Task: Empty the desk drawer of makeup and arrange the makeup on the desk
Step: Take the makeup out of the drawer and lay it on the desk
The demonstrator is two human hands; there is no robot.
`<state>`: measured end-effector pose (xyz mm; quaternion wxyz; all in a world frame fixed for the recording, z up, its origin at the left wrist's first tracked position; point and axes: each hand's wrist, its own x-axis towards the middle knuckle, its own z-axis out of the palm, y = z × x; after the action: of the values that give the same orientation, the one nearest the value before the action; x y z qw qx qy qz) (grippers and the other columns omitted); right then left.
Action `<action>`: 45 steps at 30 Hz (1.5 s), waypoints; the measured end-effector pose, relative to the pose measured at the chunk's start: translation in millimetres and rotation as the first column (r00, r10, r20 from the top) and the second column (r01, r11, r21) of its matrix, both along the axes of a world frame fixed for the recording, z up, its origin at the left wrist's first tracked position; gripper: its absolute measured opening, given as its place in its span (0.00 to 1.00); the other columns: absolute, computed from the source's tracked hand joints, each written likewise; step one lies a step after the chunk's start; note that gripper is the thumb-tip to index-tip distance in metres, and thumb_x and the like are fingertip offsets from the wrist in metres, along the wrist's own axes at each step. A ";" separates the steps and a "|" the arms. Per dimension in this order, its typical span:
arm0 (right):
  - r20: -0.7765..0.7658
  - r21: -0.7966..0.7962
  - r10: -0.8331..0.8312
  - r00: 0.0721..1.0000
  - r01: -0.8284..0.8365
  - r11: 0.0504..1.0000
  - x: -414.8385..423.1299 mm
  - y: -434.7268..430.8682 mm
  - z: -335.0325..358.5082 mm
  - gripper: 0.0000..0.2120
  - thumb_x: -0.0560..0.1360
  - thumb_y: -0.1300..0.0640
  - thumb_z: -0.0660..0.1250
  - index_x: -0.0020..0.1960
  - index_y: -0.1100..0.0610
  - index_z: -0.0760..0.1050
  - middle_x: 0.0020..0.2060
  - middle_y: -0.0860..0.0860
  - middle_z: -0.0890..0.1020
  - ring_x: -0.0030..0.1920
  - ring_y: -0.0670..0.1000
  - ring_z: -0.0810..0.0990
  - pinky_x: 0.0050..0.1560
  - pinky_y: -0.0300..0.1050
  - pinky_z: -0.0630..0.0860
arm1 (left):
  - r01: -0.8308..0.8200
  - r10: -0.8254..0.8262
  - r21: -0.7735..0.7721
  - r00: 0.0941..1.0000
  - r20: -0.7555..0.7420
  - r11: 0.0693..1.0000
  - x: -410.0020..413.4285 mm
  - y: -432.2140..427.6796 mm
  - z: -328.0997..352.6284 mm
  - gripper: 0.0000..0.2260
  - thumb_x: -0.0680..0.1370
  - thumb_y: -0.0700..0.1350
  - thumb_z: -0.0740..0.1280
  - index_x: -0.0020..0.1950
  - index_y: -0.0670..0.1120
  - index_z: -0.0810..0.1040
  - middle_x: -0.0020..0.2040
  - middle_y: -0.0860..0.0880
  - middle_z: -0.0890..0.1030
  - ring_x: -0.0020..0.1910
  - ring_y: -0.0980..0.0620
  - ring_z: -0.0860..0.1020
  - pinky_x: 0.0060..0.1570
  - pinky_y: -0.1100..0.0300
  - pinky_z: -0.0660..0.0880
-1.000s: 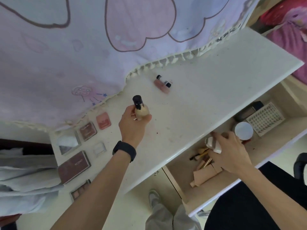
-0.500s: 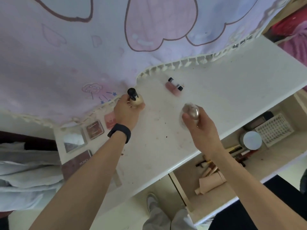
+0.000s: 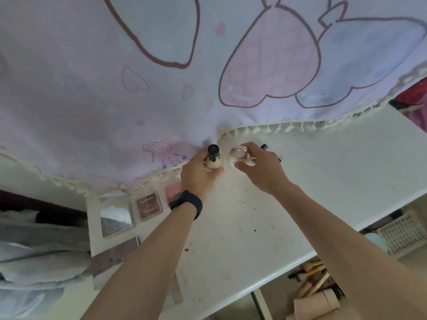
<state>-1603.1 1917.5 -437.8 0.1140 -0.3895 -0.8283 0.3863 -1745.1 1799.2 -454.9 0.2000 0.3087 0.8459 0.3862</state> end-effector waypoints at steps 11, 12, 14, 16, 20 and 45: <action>0.158 0.095 0.193 0.968 -0.210 0.973 -18.5 36.3 17.9 0.19 0.73 0.56 0.74 0.62 0.47 0.74 0.49 0.45 0.81 0.49 0.50 0.77 0.44 0.41 0.74 | -0.036 0.030 -0.058 0.994 -0.103 0.998 -5.3 8.9 -2.7 0.15 0.70 0.50 0.76 0.45 0.56 0.70 0.36 0.61 0.72 0.36 0.58 0.70 0.32 0.69 0.58; 0.165 0.092 0.202 0.965 -0.219 0.971 -19.9 36.4 18.8 0.19 0.73 0.56 0.73 0.62 0.47 0.74 0.49 0.45 0.81 0.49 0.50 0.77 0.42 0.40 0.73 | -0.037 0.031 -0.060 0.994 -0.107 0.997 -5.0 8.9 -3.2 0.15 0.70 0.50 0.76 0.45 0.56 0.70 0.36 0.61 0.72 0.36 0.57 0.71 0.32 0.69 0.59; 0.170 0.063 0.204 0.964 -0.217 0.974 -22.4 37.2 21.5 0.19 0.73 0.59 0.73 0.62 0.48 0.75 0.50 0.46 0.81 0.49 0.51 0.77 0.41 0.39 0.74 | -0.027 0.018 -0.071 0.992 -0.126 0.997 -4.3 8.2 -3.9 0.14 0.70 0.49 0.76 0.46 0.55 0.71 0.37 0.59 0.73 0.38 0.55 0.71 0.32 0.68 0.59; 0.175 0.038 0.193 0.965 -0.203 0.978 -24.4 38.4 24.0 0.20 0.73 0.61 0.72 0.62 0.48 0.76 0.48 0.46 0.80 0.48 0.50 0.78 0.40 0.38 0.75 | -0.018 0.004 -0.087 0.988 -0.157 0.996 -4.2 7.7 -4.0 0.13 0.70 0.49 0.76 0.48 0.52 0.73 0.39 0.58 0.74 0.38 0.53 0.72 0.31 0.68 0.59; 0.149 0.001 0.176 0.973 -0.178 0.984 -25.0 38.4 26.6 0.28 0.73 0.66 0.70 0.68 0.45 0.74 0.52 0.44 0.79 0.51 0.49 0.77 0.40 0.34 0.73 | -0.014 -0.007 -0.123 0.985 -0.172 0.992 -4.2 7.7 -3.0 0.16 0.71 0.49 0.76 0.53 0.49 0.74 0.45 0.52 0.79 0.41 0.52 0.72 0.35 0.60 0.63; 0.103 0.053 -0.510 0.854 0.508 0.860 292.8 -142.7 -31.2 0.09 0.75 0.64 0.73 0.55 0.57 0.83 0.53 0.49 0.83 0.56 0.53 0.80 0.57 0.50 0.78 | 0.521 -0.517 0.030 0.852 -0.085 0.853 264.5 -83.8 -3.1 0.14 0.77 0.40 0.69 0.61 0.50 0.76 0.57 0.51 0.77 0.53 0.53 0.77 0.45 0.64 0.77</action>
<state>-1310.2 1774.8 -469.0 0.1695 -0.6145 -0.7055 0.3098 -1480.6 1715.4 -458.0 0.2574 0.5447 0.7277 0.3280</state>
